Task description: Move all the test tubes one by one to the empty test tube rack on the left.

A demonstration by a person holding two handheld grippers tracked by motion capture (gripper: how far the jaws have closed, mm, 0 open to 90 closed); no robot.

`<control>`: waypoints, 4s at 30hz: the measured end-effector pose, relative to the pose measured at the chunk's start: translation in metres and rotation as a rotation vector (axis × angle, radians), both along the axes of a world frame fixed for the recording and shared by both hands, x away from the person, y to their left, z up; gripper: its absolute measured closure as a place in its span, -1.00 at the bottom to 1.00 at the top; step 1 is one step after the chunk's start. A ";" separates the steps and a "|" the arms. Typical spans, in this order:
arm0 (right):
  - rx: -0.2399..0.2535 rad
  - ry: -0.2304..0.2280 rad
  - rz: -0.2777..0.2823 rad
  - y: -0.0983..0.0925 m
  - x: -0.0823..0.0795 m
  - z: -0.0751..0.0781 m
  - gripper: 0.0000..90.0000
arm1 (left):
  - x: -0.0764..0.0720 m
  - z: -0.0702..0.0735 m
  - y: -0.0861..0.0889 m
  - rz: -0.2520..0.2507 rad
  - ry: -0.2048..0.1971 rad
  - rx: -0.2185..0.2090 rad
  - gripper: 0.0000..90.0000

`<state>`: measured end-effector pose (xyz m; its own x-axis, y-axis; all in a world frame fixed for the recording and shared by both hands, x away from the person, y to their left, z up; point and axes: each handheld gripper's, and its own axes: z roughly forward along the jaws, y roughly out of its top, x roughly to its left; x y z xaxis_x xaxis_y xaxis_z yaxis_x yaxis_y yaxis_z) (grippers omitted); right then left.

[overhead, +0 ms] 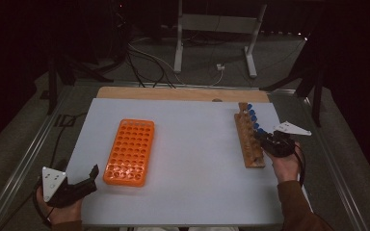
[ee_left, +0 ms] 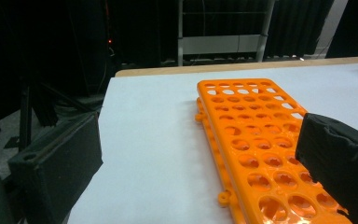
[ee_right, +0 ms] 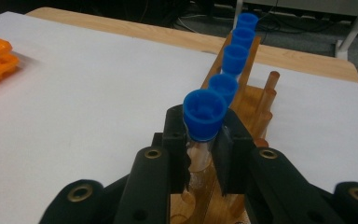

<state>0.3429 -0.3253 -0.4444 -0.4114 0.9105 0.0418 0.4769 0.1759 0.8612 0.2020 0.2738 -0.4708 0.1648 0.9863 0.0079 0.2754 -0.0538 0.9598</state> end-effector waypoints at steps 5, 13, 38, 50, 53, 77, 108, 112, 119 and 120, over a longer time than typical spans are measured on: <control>-0.005 -0.014 0.003 0.000 -0.002 0.008 0.71 | 0.000 0.000 0.000 -0.002 0.003 0.003 -0.97; 0.014 -0.055 0.015 -0.001 -0.007 0.021 0.71 | 0.000 -0.001 -0.001 0.001 0.008 0.006 -0.97; 0.035 -0.134 0.087 0.014 -0.026 0.051 0.71 | 0.012 0.019 -0.027 -0.097 -0.006 0.001 -0.97; 0.070 -0.102 0.207 0.048 -0.028 0.050 0.71 | 0.042 0.034 -0.086 -0.299 0.035 -0.007 -0.97; 0.065 -0.095 0.221 0.053 -0.029 0.050 0.71 | 0.049 0.037 -0.107 -0.352 0.042 0.000 -0.97; 0.055 -0.036 0.393 0.106 -0.036 0.039 0.71 | 0.085 0.027 -0.240 -0.582 0.044 0.043 -0.79; 0.124 -0.013 0.455 0.115 -0.038 0.038 0.50 | 0.083 0.021 -0.287 -0.668 0.009 0.129 0.74; 0.162 -0.042 0.444 0.107 -0.039 0.043 0.13 | 0.086 0.021 -0.279 -0.643 0.018 0.116 0.74; 0.179 -0.086 0.409 0.097 -0.039 0.048 -0.28 | 0.090 0.022 -0.267 -0.611 0.024 0.097 0.74; 0.180 -0.090 0.405 0.096 -0.039 0.048 -0.33 | 0.090 0.022 -0.265 -0.606 0.025 0.096 0.74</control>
<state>0.3038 -0.2293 -0.3960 -0.7420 0.6570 0.1332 0.3229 0.1761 0.9299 0.2919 0.0084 -0.4485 0.6973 0.7122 0.0811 0.1914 -0.2940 0.9364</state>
